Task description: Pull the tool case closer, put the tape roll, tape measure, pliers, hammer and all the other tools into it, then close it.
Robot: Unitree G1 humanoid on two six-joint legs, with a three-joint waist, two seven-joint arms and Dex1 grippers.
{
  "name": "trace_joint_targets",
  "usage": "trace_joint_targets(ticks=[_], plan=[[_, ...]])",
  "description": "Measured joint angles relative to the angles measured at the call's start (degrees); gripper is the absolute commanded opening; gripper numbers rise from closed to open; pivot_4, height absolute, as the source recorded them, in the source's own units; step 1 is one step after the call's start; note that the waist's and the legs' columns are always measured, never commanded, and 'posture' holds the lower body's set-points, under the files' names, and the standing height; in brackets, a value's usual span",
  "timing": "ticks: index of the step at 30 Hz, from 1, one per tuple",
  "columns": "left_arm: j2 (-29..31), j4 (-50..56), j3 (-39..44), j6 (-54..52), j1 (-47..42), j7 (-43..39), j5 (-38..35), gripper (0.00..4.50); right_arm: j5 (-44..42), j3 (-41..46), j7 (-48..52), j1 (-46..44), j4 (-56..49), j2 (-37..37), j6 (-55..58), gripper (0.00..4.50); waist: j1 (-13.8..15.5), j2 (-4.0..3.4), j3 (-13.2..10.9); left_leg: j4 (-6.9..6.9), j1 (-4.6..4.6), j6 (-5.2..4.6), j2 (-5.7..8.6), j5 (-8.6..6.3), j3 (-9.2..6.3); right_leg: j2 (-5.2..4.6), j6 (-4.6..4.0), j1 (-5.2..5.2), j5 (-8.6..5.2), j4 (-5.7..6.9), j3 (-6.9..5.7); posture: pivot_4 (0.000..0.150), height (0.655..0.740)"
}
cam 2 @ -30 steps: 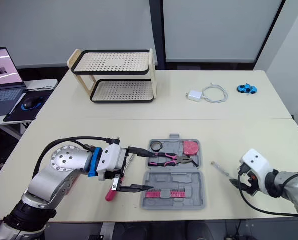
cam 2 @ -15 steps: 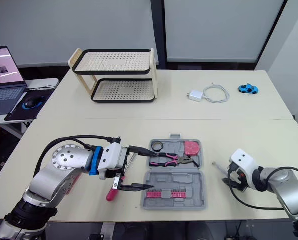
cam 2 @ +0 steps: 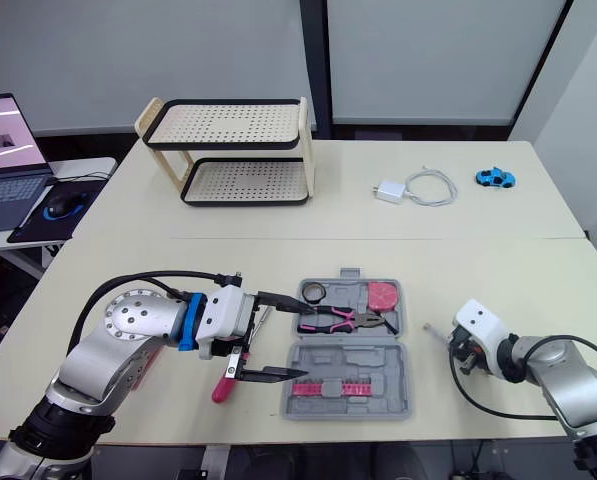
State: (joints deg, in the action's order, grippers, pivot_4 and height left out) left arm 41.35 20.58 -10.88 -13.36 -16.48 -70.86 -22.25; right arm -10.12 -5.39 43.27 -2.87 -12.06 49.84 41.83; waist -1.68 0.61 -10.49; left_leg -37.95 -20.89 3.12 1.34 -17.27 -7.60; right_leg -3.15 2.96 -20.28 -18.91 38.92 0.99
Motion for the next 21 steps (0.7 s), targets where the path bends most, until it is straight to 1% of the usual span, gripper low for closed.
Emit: trace_joint_targets(ticks=[4, 8, 15, 19, 21], plan=[[0.87, -0.76, 0.03, 0.32, 0.0, -0.76, 0.01, 4.5, -0.11, 0.45, -0.04, 0.21, -0.16, -0.01, 0.21, 0.22, 0.0, 0.0, 0.0, 0.0, 0.0, 0.0, 0.01, 0.0, 0.0, 0.0, 0.0, 0.0, 0.0, 0.0, -0.01, 0.15, 0.74], [1.92, -2.49, 0.42, 1.2, -0.03, -1.33, 0.05, 4.5, -0.78, 2.83, -0.83, 0.43, -0.82, -0.51, 3.57, 0.22, 0.01, 0.0, 0.0, 0.0, 0.0, 0.0, 0.0, 0.0, 0.0, 0.0, 0.0, 0.0, 0.0, 0.0, 0.01, 0.15, 0.74], [2.34, -3.06, 1.23, 1.5, -0.03, -1.85, 0.02, 4.5, -2.64, 5.27, -1.93, 2.44, -6.52, -0.72, 8.13, 0.22, -0.07, 0.0, 0.0, 0.01, -0.01, 0.0, 0.0, 0.0, -0.01, 0.0, 0.0, -0.03, 0.0, 0.0, 0.02, 0.15, 0.74], [5.1, -3.31, 3.47, 1.69, 1.3, -2.4, 0.05, 4.5, -2.91, 5.13, -0.98, 1.22, -13.49, 3.16, 10.92, 0.22, -0.22, -0.05, -0.01, 0.04, -0.01, -0.01, 0.0, 0.0, -0.01, 0.02, 0.0, -0.1, 0.0, 0.03, 0.05, 0.15, 0.74], [6.69, -3.84, 5.01, 2.09, 2.56, -2.48, 0.11, 4.5, -3.25, 4.18, 0.1, -2.03, -17.73, 6.07, 12.93, 0.22, -0.23, -0.06, -0.02, 0.04, 0.0, -0.01, -0.01, 0.0, -0.04, 0.04, 0.0, -0.11, 0.0, 0.03, 0.04, 0.15, 0.74]])
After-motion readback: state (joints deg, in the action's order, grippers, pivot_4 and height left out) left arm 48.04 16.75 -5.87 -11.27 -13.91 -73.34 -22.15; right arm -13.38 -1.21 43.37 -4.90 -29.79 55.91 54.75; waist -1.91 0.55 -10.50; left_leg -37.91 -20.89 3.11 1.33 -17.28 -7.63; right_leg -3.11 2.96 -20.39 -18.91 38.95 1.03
